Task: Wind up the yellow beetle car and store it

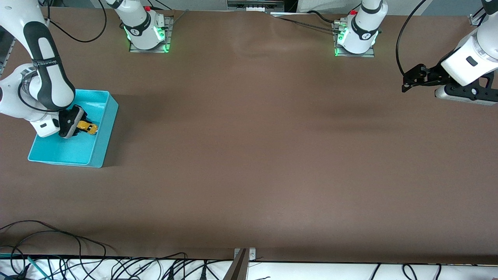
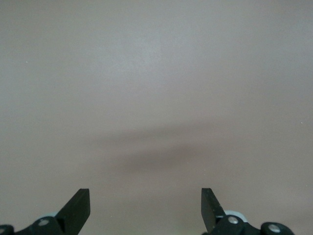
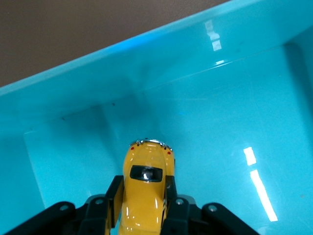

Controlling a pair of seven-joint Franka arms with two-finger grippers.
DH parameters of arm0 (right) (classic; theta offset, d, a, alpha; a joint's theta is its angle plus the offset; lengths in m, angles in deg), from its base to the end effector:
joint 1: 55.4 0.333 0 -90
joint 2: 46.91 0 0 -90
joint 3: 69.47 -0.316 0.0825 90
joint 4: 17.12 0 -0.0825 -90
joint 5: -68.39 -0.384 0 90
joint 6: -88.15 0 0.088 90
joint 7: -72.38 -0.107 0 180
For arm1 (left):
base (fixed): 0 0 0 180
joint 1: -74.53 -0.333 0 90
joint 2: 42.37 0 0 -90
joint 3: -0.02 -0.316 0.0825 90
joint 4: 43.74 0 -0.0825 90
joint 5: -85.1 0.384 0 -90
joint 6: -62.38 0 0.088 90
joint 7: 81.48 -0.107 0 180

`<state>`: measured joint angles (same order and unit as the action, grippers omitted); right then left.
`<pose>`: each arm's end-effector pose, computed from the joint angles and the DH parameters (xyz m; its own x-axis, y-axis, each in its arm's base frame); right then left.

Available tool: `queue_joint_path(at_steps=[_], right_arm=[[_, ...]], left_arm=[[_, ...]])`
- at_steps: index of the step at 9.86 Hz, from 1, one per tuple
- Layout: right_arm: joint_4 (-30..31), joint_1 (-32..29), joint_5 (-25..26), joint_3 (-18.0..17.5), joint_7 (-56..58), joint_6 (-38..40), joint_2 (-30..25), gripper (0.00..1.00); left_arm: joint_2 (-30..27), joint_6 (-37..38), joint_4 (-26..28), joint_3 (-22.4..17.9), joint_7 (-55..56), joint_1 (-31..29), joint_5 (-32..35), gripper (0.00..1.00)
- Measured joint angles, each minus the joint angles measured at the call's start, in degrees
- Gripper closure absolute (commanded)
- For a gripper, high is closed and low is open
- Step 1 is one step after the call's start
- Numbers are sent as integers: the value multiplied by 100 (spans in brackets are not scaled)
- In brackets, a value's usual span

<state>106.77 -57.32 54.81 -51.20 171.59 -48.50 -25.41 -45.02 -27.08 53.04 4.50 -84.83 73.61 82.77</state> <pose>0.5180 -0.1899 0.2186 0.3557 0.9336 0.0440 0.9295 -0.3485 -0.1206 0.5344 -0.0385 0.5933 0.9896 -0.1201 -0.0793 -0.1171 -0.9923 0.0416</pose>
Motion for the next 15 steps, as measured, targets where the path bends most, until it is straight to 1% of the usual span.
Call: queue_joint_path(at_steps=[1,3,4,5,6,7,10,11,12,13,15], right_arm=[[-60,1,0,-3,20,1,-4,0],[-288,35,-5,-83,16,25,-74,0],[-517,83,-17,-132,-137,269,-191,0],[-874,130,-17,-147,-561,882,-335,0],[-1318,168,46,-148,-1229,1625,-476,0],[-1826,196,236,-149,-2193,2373,-630,0],[-2926,472,759,-157,-5393,4192,-1071,0],[-3219,626,887,-171,-6469,4565,-1156,0],[-3436,805,1033,-197,-7359,4738,-1231,0],[-3536,966,1093,-217,-8120,4855,-1307,3],[-3548,1058,1104,-373,-9108,4997,-1427,1]], left_arm=[[0,0,0,0,0,3,0,0],[1,0,0,5,0,6,0,0],[1,0,0,6,0,7,0,0],[1,0,0,6,0,8,0,0],[1,0,0,6,0,7,0,0],[1,0,0,0,0,1,0,0],[2,1,0,-5,0,-7,0,0],[2,1,0,-6,0,-7,0,0],[2,1,0,-8,1,-9,0,0],[3,2,0,-9,1,-10,0,0],[3,2,0,-9,7,-11,0,0]])
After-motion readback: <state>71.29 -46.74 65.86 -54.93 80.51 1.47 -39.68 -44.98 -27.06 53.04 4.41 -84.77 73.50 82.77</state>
